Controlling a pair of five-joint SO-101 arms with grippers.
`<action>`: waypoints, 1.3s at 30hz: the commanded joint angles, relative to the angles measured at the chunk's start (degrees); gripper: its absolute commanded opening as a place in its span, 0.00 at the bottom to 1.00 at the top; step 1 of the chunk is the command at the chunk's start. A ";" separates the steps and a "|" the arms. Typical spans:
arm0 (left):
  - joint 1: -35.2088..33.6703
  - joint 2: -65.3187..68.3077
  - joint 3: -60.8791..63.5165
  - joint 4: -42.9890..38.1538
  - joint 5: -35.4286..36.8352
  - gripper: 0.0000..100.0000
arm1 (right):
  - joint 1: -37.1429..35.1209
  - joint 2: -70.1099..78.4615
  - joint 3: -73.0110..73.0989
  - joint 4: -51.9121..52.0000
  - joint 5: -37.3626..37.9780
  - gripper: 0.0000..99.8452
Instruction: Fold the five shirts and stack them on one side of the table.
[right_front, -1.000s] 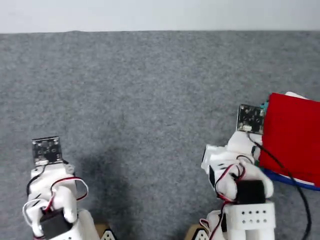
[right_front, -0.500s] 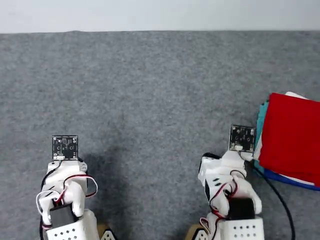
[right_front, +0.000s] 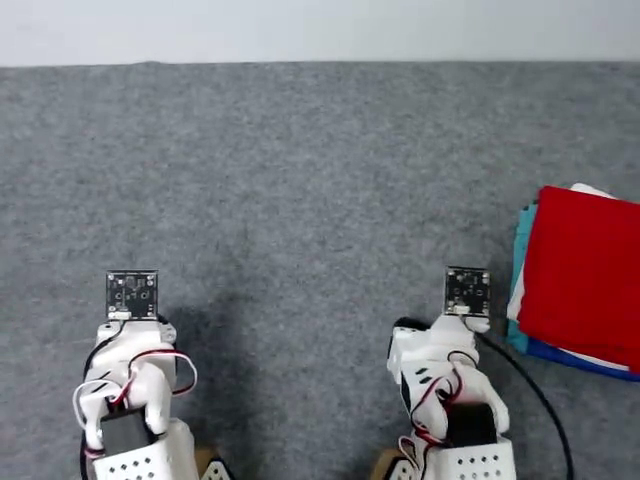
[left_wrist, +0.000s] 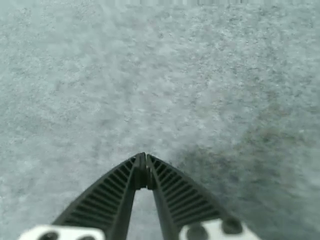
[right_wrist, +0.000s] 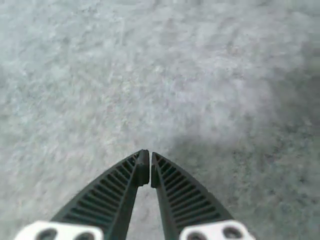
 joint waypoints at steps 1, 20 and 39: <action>4.22 -0.53 -0.22 3.16 7.56 0.01 | -2.68 -0.57 0.79 0.40 0.62 0.01; 15.21 -0.53 -0.13 7.65 10.90 0.01 | 0.22 -0.04 0.88 10.77 0.35 0.01; 14.77 -0.53 -0.13 7.74 11.16 0.01 | 0.22 -0.48 0.88 10.95 0.26 0.01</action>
